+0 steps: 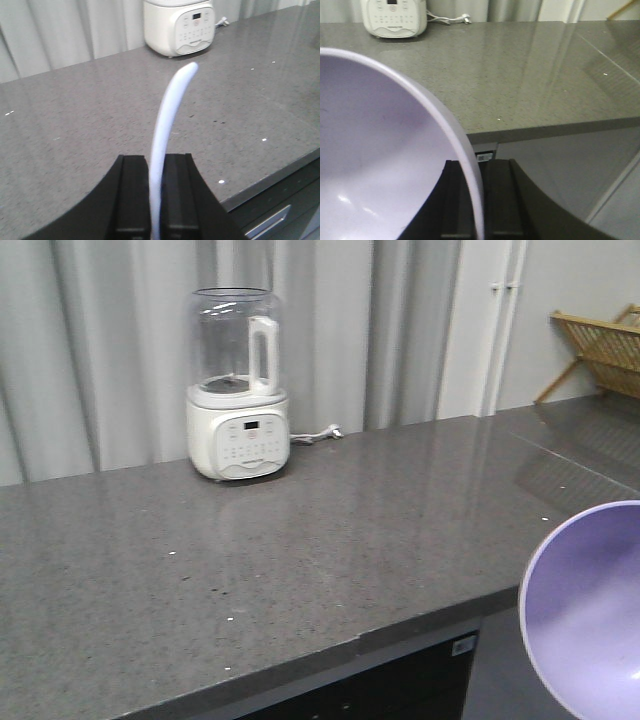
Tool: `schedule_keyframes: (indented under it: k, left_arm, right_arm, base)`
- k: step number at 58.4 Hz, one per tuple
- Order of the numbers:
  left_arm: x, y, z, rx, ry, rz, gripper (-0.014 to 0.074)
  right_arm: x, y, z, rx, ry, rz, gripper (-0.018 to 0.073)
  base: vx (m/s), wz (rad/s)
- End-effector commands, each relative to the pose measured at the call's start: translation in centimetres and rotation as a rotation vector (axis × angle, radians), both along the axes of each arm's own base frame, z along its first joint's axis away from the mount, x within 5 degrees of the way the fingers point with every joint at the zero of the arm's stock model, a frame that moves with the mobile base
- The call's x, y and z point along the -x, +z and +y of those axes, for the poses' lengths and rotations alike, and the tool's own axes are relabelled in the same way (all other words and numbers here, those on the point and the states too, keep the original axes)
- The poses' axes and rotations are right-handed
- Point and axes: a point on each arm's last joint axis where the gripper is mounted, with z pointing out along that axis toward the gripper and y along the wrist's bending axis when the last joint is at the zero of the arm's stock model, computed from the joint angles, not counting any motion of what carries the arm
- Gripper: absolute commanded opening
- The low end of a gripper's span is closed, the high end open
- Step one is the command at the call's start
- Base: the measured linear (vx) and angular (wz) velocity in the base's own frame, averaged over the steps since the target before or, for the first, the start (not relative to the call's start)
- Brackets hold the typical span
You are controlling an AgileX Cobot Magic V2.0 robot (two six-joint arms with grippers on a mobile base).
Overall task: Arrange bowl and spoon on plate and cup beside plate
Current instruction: 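Drive the base, holding both items, to the counter with the blue plate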
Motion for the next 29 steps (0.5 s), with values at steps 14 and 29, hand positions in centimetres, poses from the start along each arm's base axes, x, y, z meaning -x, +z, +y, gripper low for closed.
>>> schedule_keyframes:
  k: [14, 29]
  left_arm:
    - [0.08, 1.71, -0.07, 0.013, -0.005, -0.115, -0.0006]
    - [0.08, 1.71, -0.07, 0.013, -0.005, -0.115, -0.0006]
  right_arm:
    - [0.07, 1.75, -0.18, -0.013, -0.021, -0.12, -0.0009]
    - [0.07, 1.75, -0.18, -0.013, -0.021, -0.12, -0.0009]
  base:
    - [0.07, -0.58]
    - [0.15, -0.61]
